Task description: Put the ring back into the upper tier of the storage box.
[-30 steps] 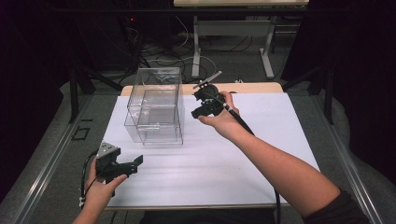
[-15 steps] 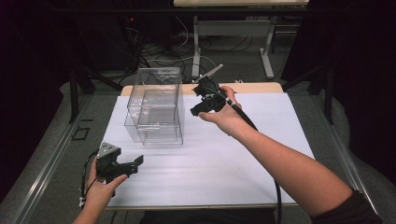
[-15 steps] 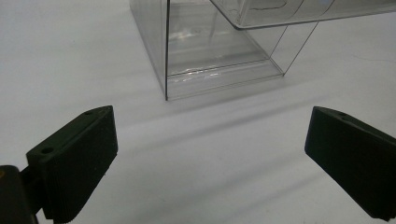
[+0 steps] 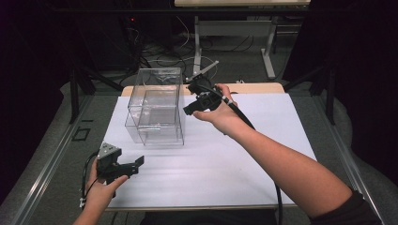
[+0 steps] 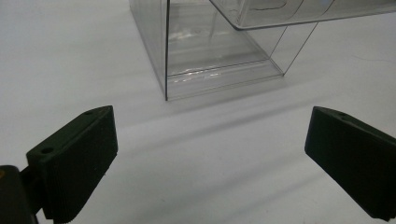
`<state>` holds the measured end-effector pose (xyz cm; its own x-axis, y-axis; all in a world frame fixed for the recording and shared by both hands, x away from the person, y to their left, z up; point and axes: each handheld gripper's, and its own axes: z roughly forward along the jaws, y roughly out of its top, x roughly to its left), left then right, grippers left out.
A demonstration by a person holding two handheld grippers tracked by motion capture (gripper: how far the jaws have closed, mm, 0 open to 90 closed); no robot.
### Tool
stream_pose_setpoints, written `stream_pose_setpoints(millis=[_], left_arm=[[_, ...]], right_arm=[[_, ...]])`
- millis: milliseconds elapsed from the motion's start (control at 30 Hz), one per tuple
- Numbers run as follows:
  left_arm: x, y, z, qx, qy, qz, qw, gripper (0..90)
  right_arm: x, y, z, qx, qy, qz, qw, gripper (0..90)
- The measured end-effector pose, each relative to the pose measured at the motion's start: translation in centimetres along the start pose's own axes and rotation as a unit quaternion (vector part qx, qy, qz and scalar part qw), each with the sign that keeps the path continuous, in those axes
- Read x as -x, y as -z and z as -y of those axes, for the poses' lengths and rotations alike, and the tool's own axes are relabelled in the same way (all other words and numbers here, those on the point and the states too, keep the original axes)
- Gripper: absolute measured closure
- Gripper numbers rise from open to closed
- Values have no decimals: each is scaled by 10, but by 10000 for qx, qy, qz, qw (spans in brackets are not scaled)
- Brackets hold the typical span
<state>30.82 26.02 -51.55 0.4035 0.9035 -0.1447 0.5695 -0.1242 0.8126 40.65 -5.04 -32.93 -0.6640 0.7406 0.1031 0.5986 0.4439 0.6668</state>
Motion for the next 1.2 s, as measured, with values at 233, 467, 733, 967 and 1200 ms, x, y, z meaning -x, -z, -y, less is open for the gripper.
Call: stream_pose_setpoints(millis=[233,467,733,967,1200], left_arm=[[0,0,0,7,5,3,10000,27],[-1,0,0,9,3,9,10000,27],[-1,0,0,13,-3,10,10000,27],[-1,0,0,12,5,14,10000,27],[-1,0,0,12,29,26,10000,27]], right_arm=[[-9,4,-9,85,52,-122,9999,593],[-15,2,-13,77,185,-184,9996,593],[-23,-2,-15,16,201,-258,9995,593],[-29,-9,-15,-51,254,-325,9991,592],[-36,-15,-19,-87,297,-379,9988,592]])
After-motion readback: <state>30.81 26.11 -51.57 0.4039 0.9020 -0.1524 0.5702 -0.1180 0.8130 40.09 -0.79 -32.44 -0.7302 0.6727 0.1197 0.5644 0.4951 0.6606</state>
